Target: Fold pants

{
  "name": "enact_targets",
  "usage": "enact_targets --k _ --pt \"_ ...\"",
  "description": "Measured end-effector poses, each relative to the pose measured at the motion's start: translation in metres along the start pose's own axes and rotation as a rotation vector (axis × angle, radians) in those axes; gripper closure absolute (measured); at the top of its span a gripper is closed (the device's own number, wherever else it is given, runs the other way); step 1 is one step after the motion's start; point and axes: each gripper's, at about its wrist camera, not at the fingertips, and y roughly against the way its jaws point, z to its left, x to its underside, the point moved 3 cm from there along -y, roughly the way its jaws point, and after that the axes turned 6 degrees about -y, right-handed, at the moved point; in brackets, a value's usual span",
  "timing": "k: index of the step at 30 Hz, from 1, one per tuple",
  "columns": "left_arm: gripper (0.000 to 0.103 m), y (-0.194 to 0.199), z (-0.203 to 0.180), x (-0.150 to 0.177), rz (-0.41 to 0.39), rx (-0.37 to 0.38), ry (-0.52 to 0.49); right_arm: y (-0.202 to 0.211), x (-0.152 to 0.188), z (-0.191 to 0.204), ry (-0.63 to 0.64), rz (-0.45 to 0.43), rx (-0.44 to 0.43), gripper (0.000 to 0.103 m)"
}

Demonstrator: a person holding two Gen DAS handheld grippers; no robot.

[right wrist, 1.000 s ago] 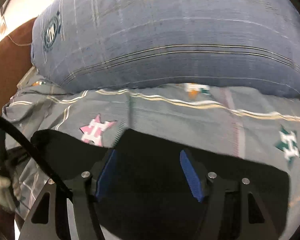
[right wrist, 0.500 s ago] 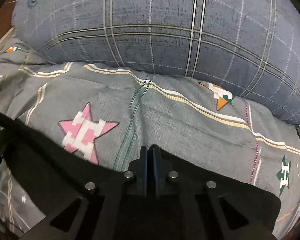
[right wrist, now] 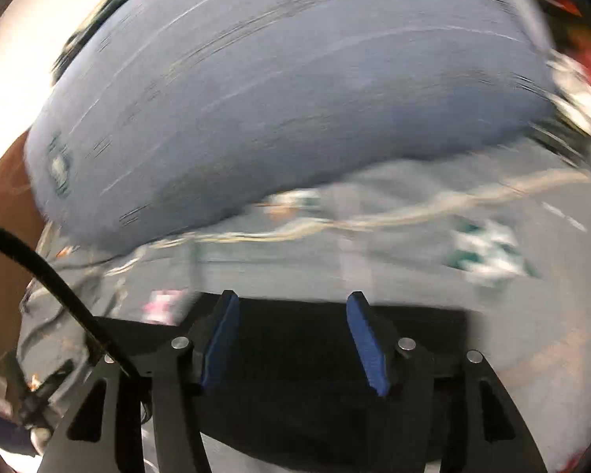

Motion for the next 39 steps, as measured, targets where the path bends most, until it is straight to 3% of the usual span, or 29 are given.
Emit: enact_targets --k 2,6,10,14,16,18,19,21,22,25,28,30,32,35,37,38,39 --pt "0.056 0.006 -0.010 0.008 0.004 0.018 0.010 0.008 0.007 -0.048 -0.077 0.008 0.017 0.040" --pt "0.056 0.010 -0.040 0.023 0.029 0.056 0.011 -0.002 0.031 -0.111 -0.233 0.025 -0.053 0.040" --pt "0.055 0.009 -0.067 0.038 0.068 0.057 -0.016 -0.032 0.044 -0.129 -0.311 0.062 -0.157 0.040" --pt "0.055 0.013 -0.086 0.050 0.088 0.031 -0.070 -0.041 0.039 -0.114 -0.270 0.016 -0.178 0.041" --pt "0.055 0.014 -0.090 0.054 0.097 0.023 -0.086 -0.039 0.039 -0.107 -0.221 0.015 -0.126 0.053" --pt "0.055 0.013 -0.091 0.055 0.107 0.019 -0.087 -0.040 0.041 -0.094 -0.115 0.031 0.042 0.076" --pt "0.055 0.011 -0.090 0.055 0.112 0.018 -0.084 -0.037 0.043 -0.088 -0.070 0.032 0.092 0.080" --pt "0.055 0.009 -0.088 0.055 0.119 0.019 -0.077 -0.028 0.046 -0.074 -0.004 0.020 0.128 0.098" --pt "0.055 0.007 -0.087 0.056 0.124 0.023 -0.071 -0.024 0.047 -0.073 0.005 0.025 0.113 0.099" --pt "0.055 0.004 -0.084 0.058 0.131 0.031 -0.053 -0.015 0.041 -0.066 -0.001 0.024 0.023 0.100" --pt "0.055 0.005 -0.083 0.059 0.128 0.036 -0.046 0.010 0.023 -0.063 -0.029 -0.083 -0.083 0.100" --pt "0.055 0.004 -0.081 0.061 0.130 0.037 -0.039 0.019 0.010 -0.066 -0.044 -0.147 -0.110 0.100" --pt "0.055 0.002 -0.080 0.062 0.136 0.042 -0.032 0.005 0.005 -0.073 -0.055 -0.131 -0.075 0.099" --pt "0.055 -0.001 -0.080 0.065 0.147 0.041 -0.034 -0.031 0.015 -0.089 -0.041 -0.023 0.031 0.098" --pt "0.055 -0.003 -0.078 0.067 0.155 0.038 -0.040 -0.038 0.024 -0.101 -0.086 0.007 0.023 0.094" --pt "0.055 -0.004 -0.077 0.068 0.160 0.037 -0.040 -0.038 0.028 -0.106 -0.121 0.005 -0.008 0.080" --pt "0.055 -0.006 -0.076 0.069 0.166 0.036 -0.038 -0.035 0.032 -0.113 -0.155 0.005 -0.037 0.055"
